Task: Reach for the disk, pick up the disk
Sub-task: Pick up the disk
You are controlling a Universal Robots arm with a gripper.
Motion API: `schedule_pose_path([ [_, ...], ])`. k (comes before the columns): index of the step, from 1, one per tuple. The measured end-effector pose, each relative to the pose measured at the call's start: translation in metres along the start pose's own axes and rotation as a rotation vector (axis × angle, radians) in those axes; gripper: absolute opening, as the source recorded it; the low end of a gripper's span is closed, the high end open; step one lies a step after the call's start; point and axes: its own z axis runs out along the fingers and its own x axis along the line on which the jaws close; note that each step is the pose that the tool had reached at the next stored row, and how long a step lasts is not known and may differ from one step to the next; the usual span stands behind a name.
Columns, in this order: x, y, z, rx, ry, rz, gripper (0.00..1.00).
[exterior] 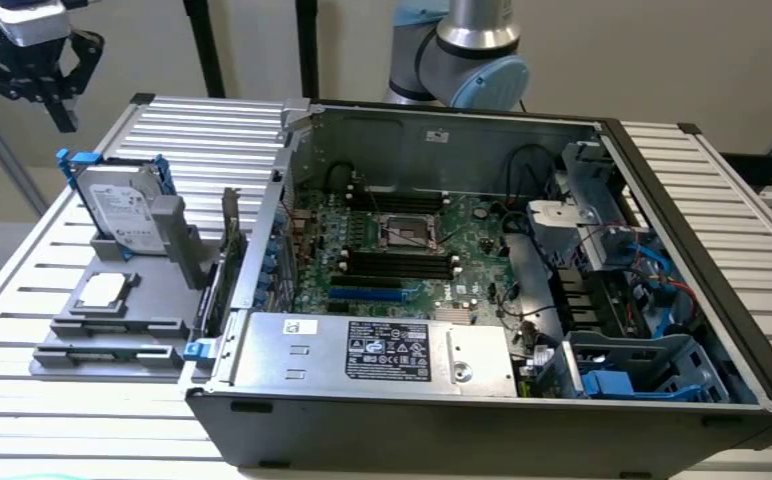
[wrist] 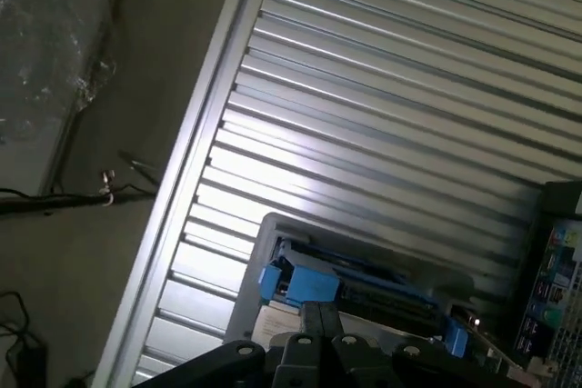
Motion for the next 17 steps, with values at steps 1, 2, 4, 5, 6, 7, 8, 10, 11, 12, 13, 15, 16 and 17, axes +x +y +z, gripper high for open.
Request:
schedule_pose_path([
  [1,0.0,0.0,0.0,-0.0001,0.0006,-0.018,0.11],
  [2,0.0,0.0,0.0,-0.0002,0.0011,-0.037,0.11],
  [4,0.0,0.0,0.0,-0.0004,0.0022,-0.073,0.11],
  [5,0.0,0.0,0.0,-0.0004,0.0028,-0.091,0.11],
  [6,0.0,0.0,0.0,-0.0005,0.0033,-0.109,0.11],
  [7,0.0,0.0,0.0,-0.0006,0.0039,-0.127,0.11],
  [8,0.0,0.0,0.0,-0.0007,0.0044,-0.146,0.11],
  [10,0.0,0.0,0.0,-0.0008,0.0056,-0.182,0.11],
  [11,0.0,0.0,0.0,-0.0009,0.0062,-0.2,0.11],
  [12,0.0,0.0,0.0,-0.001,0.0067,-0.218,0.11],
  [13,0.0,0.0,0.0,-0.0011,0.0073,-0.236,0.11],
  [15,0.0,0.0,0.0,-0.0013,0.0084,-0.272,0.11],
  [16,0.0,0.0,0.0,-0.0013,0.009,-0.29,0.11],
  [17,0.0,0.0,0.0,-0.0015,0.0095,-0.308,0.11],
])
